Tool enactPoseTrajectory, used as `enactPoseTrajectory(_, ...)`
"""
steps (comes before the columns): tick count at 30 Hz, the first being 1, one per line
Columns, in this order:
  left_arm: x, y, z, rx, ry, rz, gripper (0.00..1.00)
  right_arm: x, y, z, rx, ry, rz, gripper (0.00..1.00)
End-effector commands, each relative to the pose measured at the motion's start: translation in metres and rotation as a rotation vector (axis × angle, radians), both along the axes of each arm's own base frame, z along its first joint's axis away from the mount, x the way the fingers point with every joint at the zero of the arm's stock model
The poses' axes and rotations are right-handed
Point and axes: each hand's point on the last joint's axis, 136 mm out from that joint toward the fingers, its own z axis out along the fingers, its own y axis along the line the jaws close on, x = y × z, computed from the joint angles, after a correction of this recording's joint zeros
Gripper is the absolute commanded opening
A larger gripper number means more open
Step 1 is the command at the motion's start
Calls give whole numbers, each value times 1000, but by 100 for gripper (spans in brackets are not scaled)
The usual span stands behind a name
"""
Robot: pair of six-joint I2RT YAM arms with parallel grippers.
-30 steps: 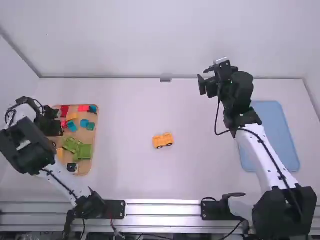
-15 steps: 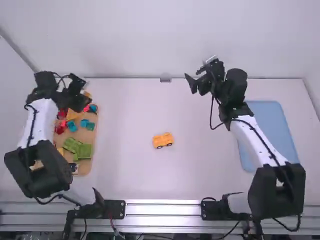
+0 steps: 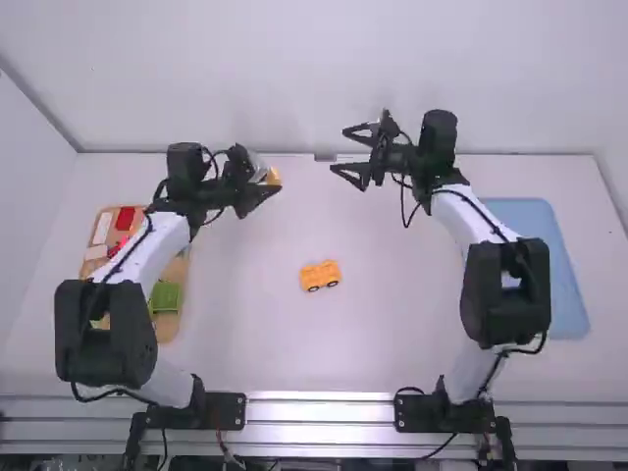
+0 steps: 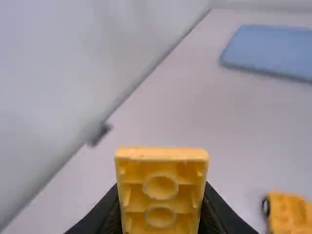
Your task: Assemble lego blocks to make yellow taxi
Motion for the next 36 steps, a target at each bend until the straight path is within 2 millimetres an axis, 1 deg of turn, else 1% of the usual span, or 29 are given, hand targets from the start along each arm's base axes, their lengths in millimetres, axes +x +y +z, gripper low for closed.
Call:
enactPoseTrajectory(1, -28, -31, 24, -129, 23, -136, 18, -30, 19, 7, 44, -9, 251, 99)
enactPoseTrajectory(2, -28, -32, 24, -132, 22, -139, 18, -31, 19, 7, 45, -12, 258, 99)
enactPoseTrajectory(4, -34, -47, 32, -176, 7, -179, 18, -43, 28, 7, 60, -16, 360, 99)
enactPoseTrajectory(9, -40, -66, 35, -200, 8, -223, 18, -54, 36, 7, 68, -21, 427, 99)
enactPoseTrajectory(10, -41, -68, 35, -200, 9, -226, 20, -54, 36, 7, 68, -19, 427, 99)
enactPoseTrajectory(11, -42, -70, 35, -200, 8, -233, 18, -56, 38, 7, 68, -15, 432, 98)
enactPoseTrajectory(13, -43, -72, 35, -200, 8, -239, 17, -59, 43, 7, 68, 3, 444, 94)
enactPoseTrajectory(14, -43, -73, 35, -200, 9, -239, 17, -60, 44, 7, 68, 6, 446, 93)
enactPoseTrajectory(16, -42, -71, 34, -202, 13, -236, 16, -63, 48, 7, 67, 23, 457, 85)
enactPoseTrajectory(18, -39, -70, 36, -215, 17, -226, 16, -65, 51, 7, 67, 23, 464, 83)
enactPoseTrajectory(23, -34, -70, 38, -220, -15, -225, 16, -64, 51, 7, 68, 13, 463, 80)
enactPoseTrajectory(26, -29, -71, 39, -241, -14, -216, 15, -64, 51, 9, 67, 22, 462, 76)
enactPoseTrajectory(29, -24, -68, 38, -245, -29, -213, 15, -64, 51, 10, 67, 19, 462, 75)
enactPoseTrajectory(36, -17, -56, 37, -297, 11, -221, 14, -64, 51, 10, 67, 18, 462, 75)
